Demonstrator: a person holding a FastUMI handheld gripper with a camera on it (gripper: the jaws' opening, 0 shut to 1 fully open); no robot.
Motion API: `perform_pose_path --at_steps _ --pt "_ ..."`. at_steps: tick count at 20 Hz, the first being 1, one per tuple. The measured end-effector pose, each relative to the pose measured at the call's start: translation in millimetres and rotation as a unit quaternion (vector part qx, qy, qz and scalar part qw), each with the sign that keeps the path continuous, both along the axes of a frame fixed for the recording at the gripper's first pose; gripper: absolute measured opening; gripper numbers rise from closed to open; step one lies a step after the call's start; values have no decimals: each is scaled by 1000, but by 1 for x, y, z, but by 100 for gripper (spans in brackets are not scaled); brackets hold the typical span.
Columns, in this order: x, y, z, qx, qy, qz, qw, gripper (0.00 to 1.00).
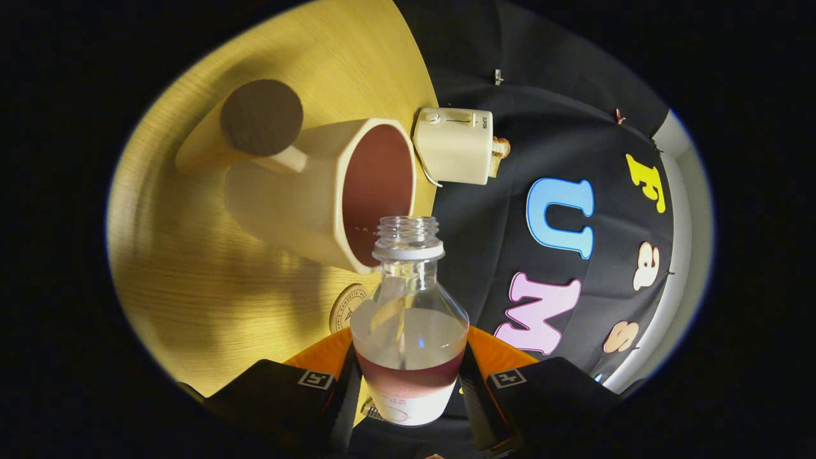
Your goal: Take the bottle from table, then pour the juice into the cup, finally place the bottle on the coaster
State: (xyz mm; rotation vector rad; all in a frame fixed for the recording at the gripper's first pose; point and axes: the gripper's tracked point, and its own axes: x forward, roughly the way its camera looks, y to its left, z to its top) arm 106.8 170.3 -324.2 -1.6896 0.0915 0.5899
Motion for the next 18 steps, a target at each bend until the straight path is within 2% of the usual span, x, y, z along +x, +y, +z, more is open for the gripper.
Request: perform_pose_path --at_steps 18 --pt "0 18 10 -53 -21 65 996 73"
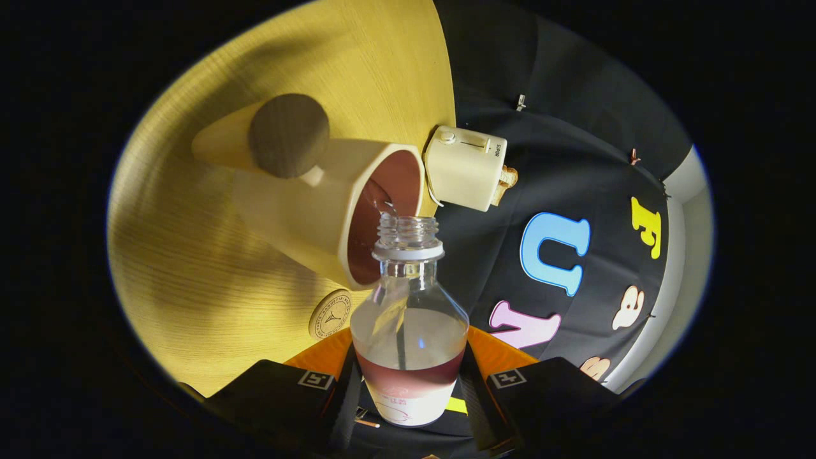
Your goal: Take the bottle from table, then pour the juice into the cup, finally place the bottle on the coaster
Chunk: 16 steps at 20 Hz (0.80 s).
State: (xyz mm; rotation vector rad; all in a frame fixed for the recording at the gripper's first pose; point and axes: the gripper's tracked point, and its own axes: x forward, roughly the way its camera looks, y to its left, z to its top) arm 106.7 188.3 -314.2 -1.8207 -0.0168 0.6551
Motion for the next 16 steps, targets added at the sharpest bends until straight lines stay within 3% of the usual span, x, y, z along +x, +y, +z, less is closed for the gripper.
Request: perform_pose_path --at_steps 16 --pt "16 12 30 -49 -37 57 997 73"
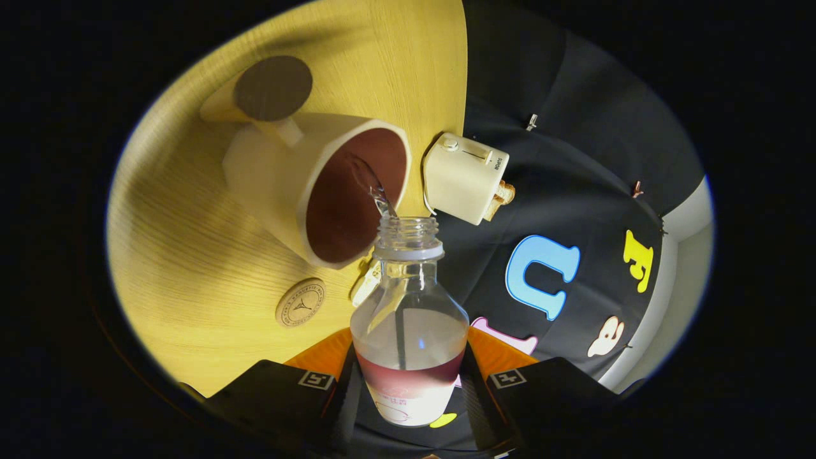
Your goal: Take the bottle from table, then pour the juice into the cup, finally place the bottle on the coaster
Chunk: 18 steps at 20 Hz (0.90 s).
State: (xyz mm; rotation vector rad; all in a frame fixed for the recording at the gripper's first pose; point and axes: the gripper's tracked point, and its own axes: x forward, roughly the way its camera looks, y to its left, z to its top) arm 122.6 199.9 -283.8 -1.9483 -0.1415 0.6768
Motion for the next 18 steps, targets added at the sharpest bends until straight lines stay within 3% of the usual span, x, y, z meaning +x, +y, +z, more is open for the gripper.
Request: perform_pose_path --at_steps 18 --pt "21 -4 17 -69 -19 41 997 73"
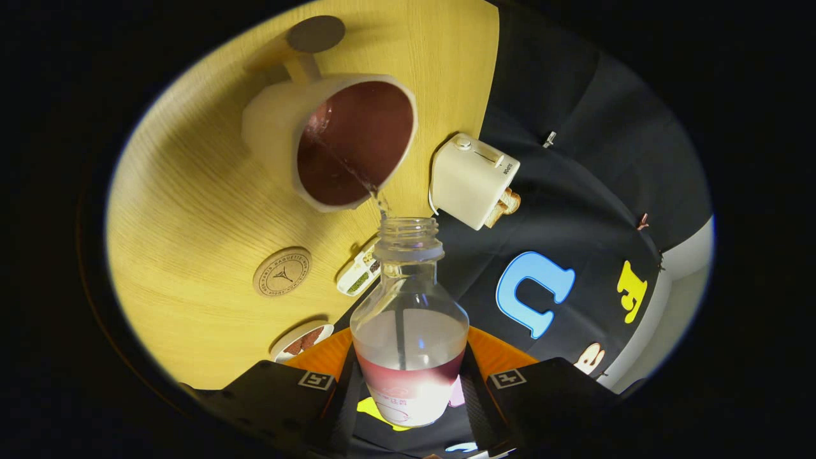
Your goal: Take the bottle from table, then pour the juice into the cup, finally place the bottle on the coaster
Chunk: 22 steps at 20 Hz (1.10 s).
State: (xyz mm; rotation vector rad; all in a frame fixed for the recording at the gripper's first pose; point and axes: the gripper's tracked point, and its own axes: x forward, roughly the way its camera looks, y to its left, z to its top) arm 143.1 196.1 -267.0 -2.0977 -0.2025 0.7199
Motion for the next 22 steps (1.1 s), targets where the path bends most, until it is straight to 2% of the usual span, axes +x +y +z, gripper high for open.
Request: perform_pose_path --at_steps 6,22 --pt "-6 15 7 -17 -9 34 999 73" --pt "-18 19 6 -42 -6 43 998 73"
